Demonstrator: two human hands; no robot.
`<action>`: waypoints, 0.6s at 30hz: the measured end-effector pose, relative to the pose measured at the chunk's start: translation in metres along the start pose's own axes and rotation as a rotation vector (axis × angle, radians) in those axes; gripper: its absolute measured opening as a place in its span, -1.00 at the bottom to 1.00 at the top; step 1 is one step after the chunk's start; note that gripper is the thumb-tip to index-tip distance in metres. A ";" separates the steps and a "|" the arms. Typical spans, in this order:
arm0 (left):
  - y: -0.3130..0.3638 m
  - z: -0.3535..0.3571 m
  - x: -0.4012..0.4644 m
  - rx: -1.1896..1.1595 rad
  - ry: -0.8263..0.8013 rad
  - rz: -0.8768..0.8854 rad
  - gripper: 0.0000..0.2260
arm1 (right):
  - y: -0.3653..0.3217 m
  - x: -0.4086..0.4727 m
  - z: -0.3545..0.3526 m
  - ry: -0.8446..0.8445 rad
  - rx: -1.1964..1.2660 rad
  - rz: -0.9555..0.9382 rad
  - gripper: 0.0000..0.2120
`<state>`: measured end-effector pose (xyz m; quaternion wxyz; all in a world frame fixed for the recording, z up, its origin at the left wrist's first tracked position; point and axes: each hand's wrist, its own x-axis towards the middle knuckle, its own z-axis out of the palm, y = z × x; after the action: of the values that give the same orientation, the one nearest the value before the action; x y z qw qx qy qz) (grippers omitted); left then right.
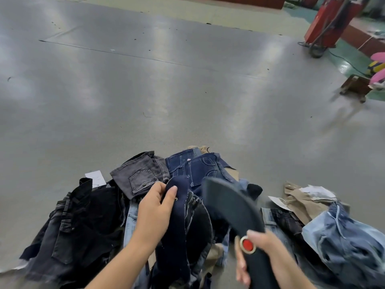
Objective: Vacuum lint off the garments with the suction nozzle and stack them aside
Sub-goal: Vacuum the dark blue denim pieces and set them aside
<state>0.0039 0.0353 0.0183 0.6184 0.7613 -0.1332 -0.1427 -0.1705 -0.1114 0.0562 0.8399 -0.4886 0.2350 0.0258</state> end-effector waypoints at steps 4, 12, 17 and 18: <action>0.003 0.001 0.000 0.016 -0.031 0.017 -0.76 | 0.015 0.002 0.016 -0.080 -0.011 0.039 -0.46; 0.003 0.003 -0.012 -0.008 -0.192 0.059 -0.74 | -0.013 0.015 -0.004 0.171 0.000 -0.076 -0.58; 0.000 0.002 -0.003 -0.021 -0.081 0.042 -0.78 | -0.014 0.005 -0.005 0.151 -0.013 -0.068 -0.61; -0.001 0.002 -0.002 -0.025 -0.071 0.038 -0.78 | -0.010 0.001 -0.003 0.122 -0.045 -0.055 -0.58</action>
<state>0.0017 0.0341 0.0171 0.6251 0.7454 -0.1677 -0.1597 -0.1676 -0.1191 0.0626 0.8132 -0.5142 0.2717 -0.0221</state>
